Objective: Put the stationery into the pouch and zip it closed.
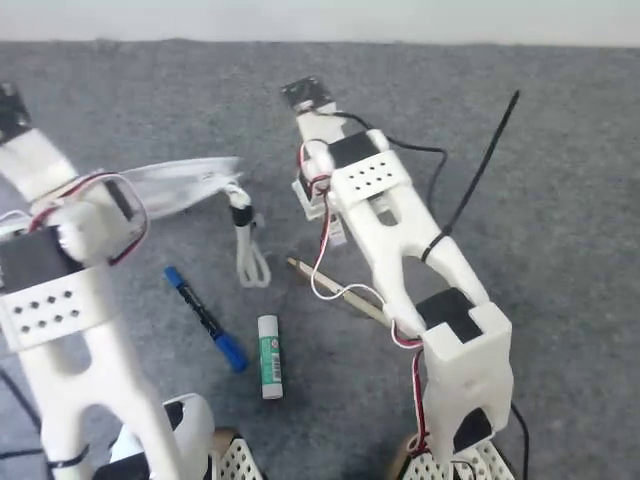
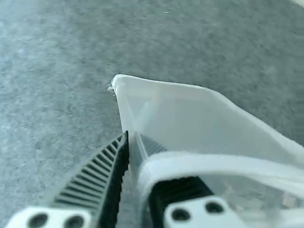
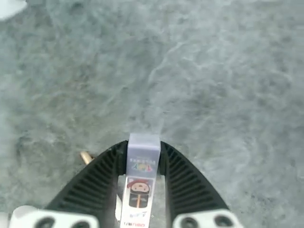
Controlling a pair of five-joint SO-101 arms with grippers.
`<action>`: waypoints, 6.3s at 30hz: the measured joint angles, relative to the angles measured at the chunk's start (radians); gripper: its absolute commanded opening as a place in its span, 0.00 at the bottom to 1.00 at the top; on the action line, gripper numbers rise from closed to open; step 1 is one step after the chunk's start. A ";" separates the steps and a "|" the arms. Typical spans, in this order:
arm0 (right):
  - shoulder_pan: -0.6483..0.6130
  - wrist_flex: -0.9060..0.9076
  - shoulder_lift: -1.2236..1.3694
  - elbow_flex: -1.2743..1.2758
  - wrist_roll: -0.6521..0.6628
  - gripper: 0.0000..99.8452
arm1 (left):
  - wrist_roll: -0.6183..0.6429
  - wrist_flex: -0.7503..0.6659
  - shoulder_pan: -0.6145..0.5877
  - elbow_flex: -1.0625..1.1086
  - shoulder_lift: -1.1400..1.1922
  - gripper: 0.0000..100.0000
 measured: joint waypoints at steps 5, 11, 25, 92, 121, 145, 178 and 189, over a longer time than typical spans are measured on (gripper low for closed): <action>0.035 0.003 -0.049 0.000 -0.002 0.01 | 0.000 0.014 0.069 -0.015 0.000 0.01; 0.051 0.078 -0.163 0.000 -0.003 0.01 | 0.000 0.014 0.097 -0.015 0.000 0.01; 0.054 0.276 -0.394 0.000 -0.003 0.01 | 0.000 0.012 0.097 0.002 0.000 0.01; -0.327 -1.135 -1.281 0.977 -0.003 0.01 | 0.000 0.012 0.095 0.003 0.000 0.01; -0.371 -1.321 -0.870 0.977 -0.005 0.01 | 0.000 0.012 0.095 0.003 0.000 0.01; -0.359 -1.274 -0.879 1.085 0.115 0.01 | 0.000 0.014 0.066 0.026 0.002 0.01; -0.365 -0.598 -0.870 0.758 0.112 0.01 | 0.000 0.014 0.057 0.025 0.000 0.01; -0.367 -0.709 -0.649 0.681 0.153 0.01 | 0.000 0.012 0.041 0.026 0.003 0.01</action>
